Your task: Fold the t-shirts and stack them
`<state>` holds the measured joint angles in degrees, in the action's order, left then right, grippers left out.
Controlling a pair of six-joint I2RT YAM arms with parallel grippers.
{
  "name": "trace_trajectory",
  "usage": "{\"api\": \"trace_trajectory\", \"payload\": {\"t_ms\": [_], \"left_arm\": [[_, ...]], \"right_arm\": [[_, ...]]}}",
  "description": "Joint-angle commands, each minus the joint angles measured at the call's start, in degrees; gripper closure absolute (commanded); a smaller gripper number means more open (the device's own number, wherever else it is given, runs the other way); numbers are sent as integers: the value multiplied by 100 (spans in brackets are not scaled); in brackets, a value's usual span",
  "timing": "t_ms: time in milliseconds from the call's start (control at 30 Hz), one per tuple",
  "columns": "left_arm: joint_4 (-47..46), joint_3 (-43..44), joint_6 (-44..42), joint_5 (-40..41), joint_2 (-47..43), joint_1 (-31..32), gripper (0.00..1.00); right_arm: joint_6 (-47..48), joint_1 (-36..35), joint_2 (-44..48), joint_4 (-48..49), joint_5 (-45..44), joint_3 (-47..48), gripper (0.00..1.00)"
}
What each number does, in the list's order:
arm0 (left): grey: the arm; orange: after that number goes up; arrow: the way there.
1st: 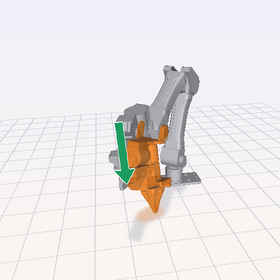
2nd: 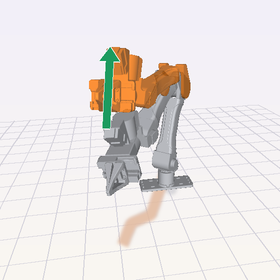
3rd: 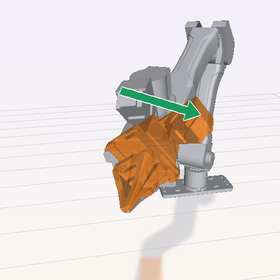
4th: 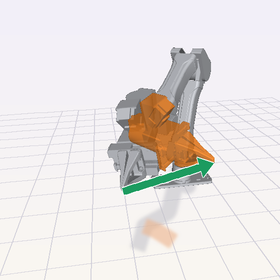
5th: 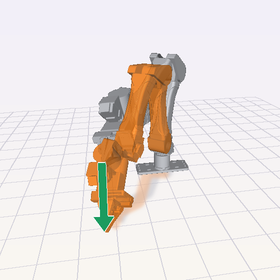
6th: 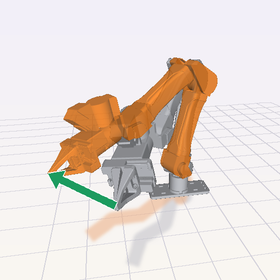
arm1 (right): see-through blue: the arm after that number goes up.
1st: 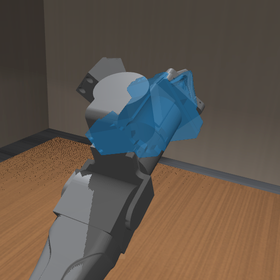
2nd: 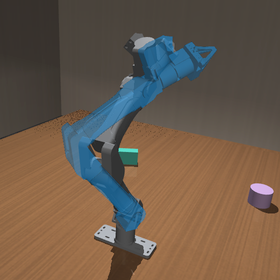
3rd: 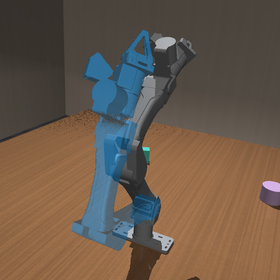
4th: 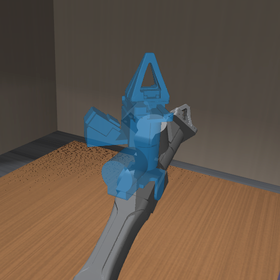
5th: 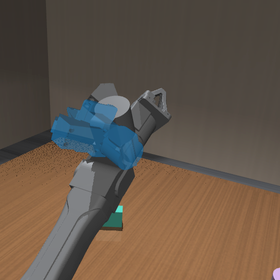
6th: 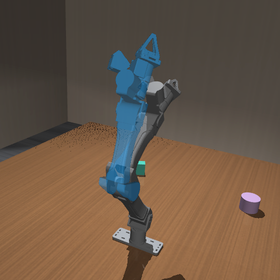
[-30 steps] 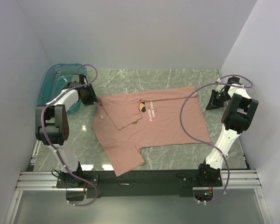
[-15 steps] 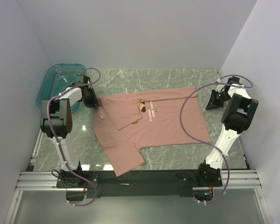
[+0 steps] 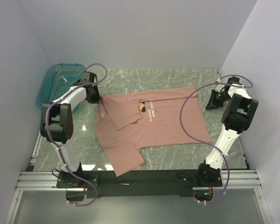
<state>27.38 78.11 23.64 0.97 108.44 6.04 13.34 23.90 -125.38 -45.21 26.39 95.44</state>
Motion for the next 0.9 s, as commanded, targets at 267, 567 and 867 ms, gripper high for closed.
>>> {"api": "trace_trajectory", "payload": {"t_ms": [267, 567, 867], "left_arm": [[-101, -155, -421, 809, -500, 898, 83], [207, 144, -1011, -2007, 11, 1030, 63], [-320, -234, 141, -396, -711, -23, 56]], "right_arm": [[54, 53, 128, -67, 85, 89, 85], [54, 53, 128, -84, 103, 98, 85], [54, 45, 93, -93, 156, 115, 85]]}}
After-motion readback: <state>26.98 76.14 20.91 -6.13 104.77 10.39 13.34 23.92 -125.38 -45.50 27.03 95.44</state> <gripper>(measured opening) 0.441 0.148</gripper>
